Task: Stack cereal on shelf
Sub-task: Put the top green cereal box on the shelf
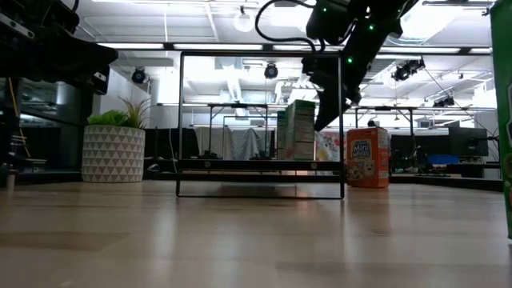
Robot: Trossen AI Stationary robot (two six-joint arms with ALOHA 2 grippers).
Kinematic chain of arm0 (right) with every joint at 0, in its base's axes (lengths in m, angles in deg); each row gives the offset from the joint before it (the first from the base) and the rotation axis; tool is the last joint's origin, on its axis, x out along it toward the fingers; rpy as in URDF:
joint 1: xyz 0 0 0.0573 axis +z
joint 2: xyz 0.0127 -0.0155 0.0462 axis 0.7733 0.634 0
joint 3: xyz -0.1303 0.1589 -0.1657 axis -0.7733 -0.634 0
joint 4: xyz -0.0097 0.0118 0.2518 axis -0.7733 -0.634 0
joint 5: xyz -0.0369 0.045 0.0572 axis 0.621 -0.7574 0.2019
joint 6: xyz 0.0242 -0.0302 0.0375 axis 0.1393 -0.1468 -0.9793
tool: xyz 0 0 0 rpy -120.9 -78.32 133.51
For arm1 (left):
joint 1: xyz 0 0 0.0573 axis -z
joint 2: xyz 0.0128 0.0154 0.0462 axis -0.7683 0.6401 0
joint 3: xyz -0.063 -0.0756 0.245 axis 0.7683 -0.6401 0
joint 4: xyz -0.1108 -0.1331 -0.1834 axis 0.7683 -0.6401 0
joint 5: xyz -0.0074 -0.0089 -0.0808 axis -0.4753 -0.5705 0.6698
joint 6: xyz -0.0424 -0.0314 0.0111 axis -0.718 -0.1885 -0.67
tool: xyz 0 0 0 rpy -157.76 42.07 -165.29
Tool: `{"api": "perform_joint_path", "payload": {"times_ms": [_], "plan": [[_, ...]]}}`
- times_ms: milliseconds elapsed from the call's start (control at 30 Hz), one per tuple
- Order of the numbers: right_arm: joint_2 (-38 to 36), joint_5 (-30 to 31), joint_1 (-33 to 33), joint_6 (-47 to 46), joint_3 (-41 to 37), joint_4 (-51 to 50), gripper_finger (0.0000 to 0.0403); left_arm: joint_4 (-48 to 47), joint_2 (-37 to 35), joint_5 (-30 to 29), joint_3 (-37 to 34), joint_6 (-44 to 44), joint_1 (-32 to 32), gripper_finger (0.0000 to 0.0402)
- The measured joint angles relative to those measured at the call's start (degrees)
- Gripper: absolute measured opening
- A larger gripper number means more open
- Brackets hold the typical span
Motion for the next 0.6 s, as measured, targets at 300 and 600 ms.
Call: {"api": "perform_joint_path", "payload": {"times_ms": [300,600], "plan": [[0.00,1.07,-0.26,1.05,0.00,0.77,0.0000,-0.01,0.00,0.01,0.00,0.00,-0.01,0.0003],[0.00,2.61,-3.54,3.02,0.00,2.30,0.0000,0.00,0.00,0.00,0.00,0.00,0.00,0.0003]]}}
